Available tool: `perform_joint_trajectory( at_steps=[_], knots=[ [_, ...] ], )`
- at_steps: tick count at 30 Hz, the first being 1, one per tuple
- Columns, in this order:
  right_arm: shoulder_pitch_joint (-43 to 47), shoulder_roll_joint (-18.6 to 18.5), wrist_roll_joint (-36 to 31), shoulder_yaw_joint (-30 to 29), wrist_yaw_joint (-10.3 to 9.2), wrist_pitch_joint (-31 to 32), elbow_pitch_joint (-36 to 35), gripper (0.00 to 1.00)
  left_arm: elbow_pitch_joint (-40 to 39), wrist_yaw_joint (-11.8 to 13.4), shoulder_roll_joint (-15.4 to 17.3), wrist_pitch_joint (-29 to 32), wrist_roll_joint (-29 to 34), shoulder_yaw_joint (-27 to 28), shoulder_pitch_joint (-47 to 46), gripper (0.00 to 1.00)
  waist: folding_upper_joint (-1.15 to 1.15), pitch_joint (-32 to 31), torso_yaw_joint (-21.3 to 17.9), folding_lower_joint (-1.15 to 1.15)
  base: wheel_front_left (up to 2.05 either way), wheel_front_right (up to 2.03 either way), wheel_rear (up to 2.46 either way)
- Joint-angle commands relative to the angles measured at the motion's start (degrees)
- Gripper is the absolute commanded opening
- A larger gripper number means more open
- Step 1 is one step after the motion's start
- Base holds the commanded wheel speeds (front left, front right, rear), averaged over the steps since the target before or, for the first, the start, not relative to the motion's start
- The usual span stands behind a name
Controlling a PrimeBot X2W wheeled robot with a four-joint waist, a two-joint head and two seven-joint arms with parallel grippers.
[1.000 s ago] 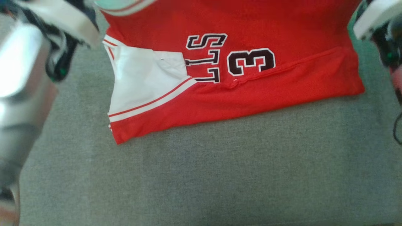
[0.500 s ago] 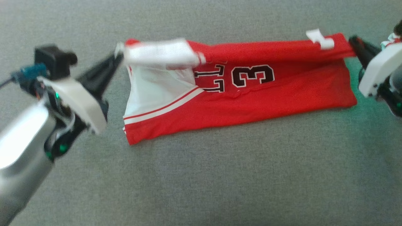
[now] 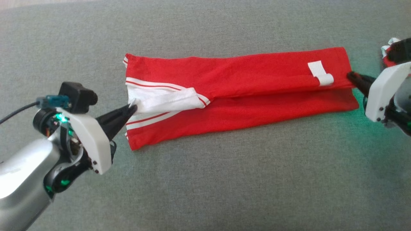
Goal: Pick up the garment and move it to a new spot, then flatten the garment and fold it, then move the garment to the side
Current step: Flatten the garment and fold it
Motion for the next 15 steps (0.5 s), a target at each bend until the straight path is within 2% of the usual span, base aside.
perform_joint_trajectory(
  at_steps=[1,15],
  knots=[
    [1.6,-2.4,0.6,0.6,0.37,0.5,-1.3,0.0,-1.5,0.3,3.0,0.5,-0.3,2.2,-1.4,0.0,0.0,0.1,-0.1,0.0,0.0,0.0,0.0],
    [1.3,-3.0,2.0,4.5,0.37,1.0,-1.0,0.0,-2.2,0.3,3.1,3.1,-3.8,1.8,-0.7,0.0,0.0,-0.4,-1.0,0.0,0.0,0.0,0.0]
  ],
)
